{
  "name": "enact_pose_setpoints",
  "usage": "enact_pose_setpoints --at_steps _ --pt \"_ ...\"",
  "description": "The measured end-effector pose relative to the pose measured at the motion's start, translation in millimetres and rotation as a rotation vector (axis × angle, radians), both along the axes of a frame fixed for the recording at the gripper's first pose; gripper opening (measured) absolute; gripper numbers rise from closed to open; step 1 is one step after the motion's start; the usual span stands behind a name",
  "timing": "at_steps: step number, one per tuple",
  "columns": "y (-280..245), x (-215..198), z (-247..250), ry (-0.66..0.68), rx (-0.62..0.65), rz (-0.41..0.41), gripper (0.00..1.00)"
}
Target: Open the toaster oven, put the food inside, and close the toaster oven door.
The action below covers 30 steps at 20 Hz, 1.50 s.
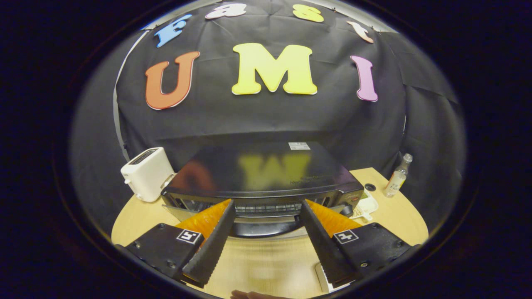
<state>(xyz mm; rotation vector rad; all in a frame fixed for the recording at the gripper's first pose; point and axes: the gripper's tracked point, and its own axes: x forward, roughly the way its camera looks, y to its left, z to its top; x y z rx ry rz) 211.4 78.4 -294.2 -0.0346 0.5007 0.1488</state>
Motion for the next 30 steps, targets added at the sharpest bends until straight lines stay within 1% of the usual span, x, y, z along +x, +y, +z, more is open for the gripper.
enact_pose_setpoints --at_steps 4,9,12,15,21,26,30 --pt "-5 -21 -6 -0.013 0.007 0.001 1.0" --pt "-10 -45 -14 -0.084 -0.025 0.019 1.0" --pt "-13 -56 -24 -0.11 0.001 0.004 1.0" --pt "-17 -82 -42 -0.11 -0.003 0.003 1.0" --pt "-22 -98 -62 -0.148 0.019 -0.01 1.0" --pt "-28 -116 -92 -0.119 0.016 -0.015 1.0" --pt "-31 -121 -135 -0.014 0.003 -0.021 1.0"
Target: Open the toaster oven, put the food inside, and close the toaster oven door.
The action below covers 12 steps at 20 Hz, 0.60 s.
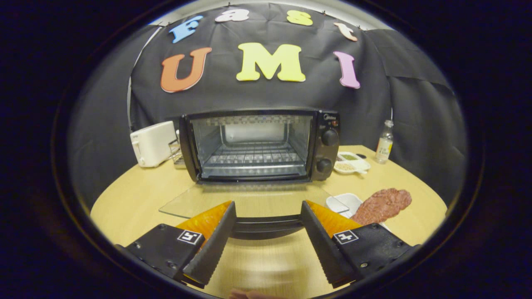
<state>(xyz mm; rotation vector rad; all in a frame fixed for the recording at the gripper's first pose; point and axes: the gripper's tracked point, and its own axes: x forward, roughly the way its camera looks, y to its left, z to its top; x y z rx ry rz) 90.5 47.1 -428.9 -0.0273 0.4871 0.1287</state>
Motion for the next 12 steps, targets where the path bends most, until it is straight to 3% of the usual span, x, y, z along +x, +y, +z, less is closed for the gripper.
enact_pose_setpoints --at_steps 1,12 --pt "0 4 8 -0.056 0.007 0.001 1.0" --pt "0 0 9 -0.043 0.03 0.066 0.98"
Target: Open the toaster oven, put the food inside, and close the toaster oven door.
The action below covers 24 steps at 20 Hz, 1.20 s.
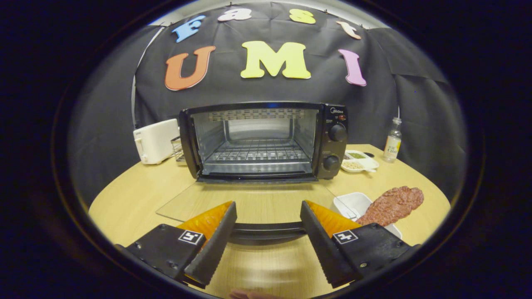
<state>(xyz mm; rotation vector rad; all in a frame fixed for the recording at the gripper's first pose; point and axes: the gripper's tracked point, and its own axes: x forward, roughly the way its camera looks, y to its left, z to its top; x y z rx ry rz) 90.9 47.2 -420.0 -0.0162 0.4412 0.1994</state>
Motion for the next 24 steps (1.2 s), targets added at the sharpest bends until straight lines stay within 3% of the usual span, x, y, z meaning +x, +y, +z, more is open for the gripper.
enact_pose_setpoints --at_steps 6,10,17,21,24 --pt "-34 -30 48 -0.089 -0.002 0.066 0.98" --pt "-83 -40 69 -0.079 -0.021 0.058 0.98" --pt "-163 -19 85 0.107 0.082 0.054 0.98" --pt "-206 4 76 0.255 0.136 0.043 0.98" --pt "-217 8 60 0.422 0.243 0.077 0.97"
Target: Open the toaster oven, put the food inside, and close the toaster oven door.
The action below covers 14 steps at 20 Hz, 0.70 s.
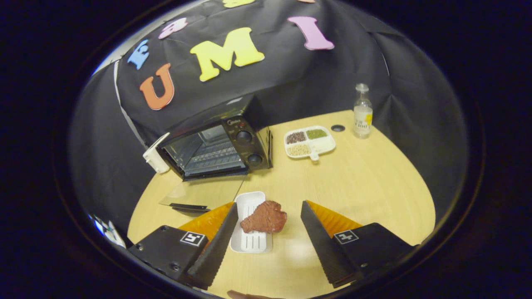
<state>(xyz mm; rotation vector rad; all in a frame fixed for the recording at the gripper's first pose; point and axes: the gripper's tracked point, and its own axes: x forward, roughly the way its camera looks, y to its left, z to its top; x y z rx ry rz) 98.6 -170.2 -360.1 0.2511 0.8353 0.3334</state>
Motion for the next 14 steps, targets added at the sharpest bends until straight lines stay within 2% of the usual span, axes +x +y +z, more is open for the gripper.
enact_pose_setpoints --at_steps 2,5,7,8,11,12,14 --pt "-1 2 -11 0.09 0.066 0.043 0.94" --pt "-4 10 -21 0.144 0.093 0.1 0.89" --pt "0 11 -26 0.17 0.115 0.133 0.82" --pt "4 9 -28 0.186 0.132 0.146 0.75" --pt "8 8 -33 0.21 0.15 0.168 0.66" --pt "6 9 -37 0.224 0.142 0.153 0.6" --pt "8 6 -41 0.251 0.151 0.138 0.37"
